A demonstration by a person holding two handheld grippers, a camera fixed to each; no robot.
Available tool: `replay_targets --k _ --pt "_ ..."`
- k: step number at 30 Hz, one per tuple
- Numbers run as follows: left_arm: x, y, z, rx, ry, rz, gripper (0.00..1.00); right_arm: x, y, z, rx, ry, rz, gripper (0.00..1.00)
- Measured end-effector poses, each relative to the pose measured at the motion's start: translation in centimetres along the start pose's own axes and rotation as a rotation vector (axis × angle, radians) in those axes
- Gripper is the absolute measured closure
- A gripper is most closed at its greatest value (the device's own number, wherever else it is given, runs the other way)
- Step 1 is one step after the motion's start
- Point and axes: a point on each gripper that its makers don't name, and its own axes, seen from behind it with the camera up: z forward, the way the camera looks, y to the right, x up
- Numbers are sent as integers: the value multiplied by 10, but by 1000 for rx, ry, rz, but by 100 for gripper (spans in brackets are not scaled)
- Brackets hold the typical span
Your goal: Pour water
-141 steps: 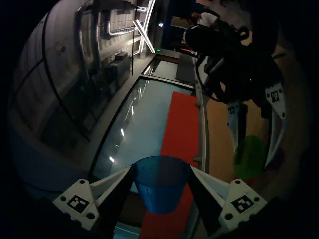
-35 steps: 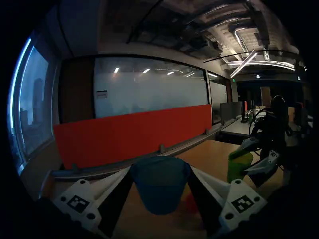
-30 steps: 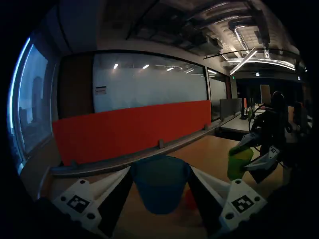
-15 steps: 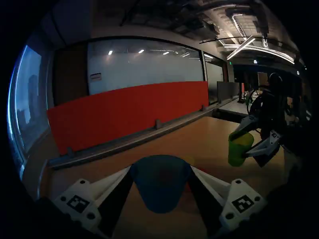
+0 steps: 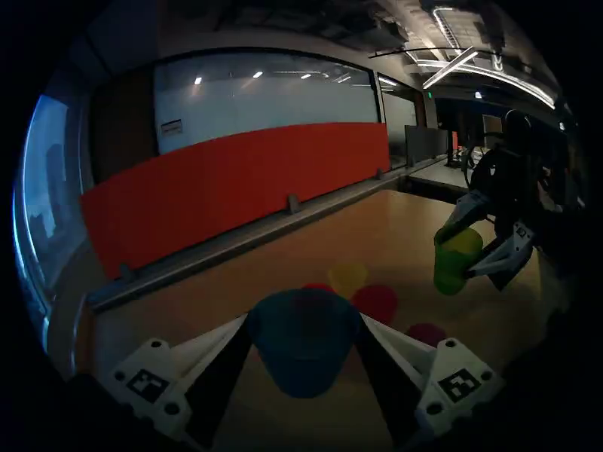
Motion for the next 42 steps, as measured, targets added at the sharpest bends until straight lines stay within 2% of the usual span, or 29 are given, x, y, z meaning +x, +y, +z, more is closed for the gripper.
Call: replay_targets --k 12,18,27,42 --pt "-45 9 14 -43 -132 27 11 -27 -1 3 20 -71 0 10" --pt "-66 8 22 -49 -188 50 11 -39 -3 7 32 -104 -3 10" --pt "-98 11 34 -78 -256 46 11 -54 -5 15 46 -136 6 10" --pt "-125 13 48 -96 -288 22 11 -65 -7 22 51 -160 15 10"
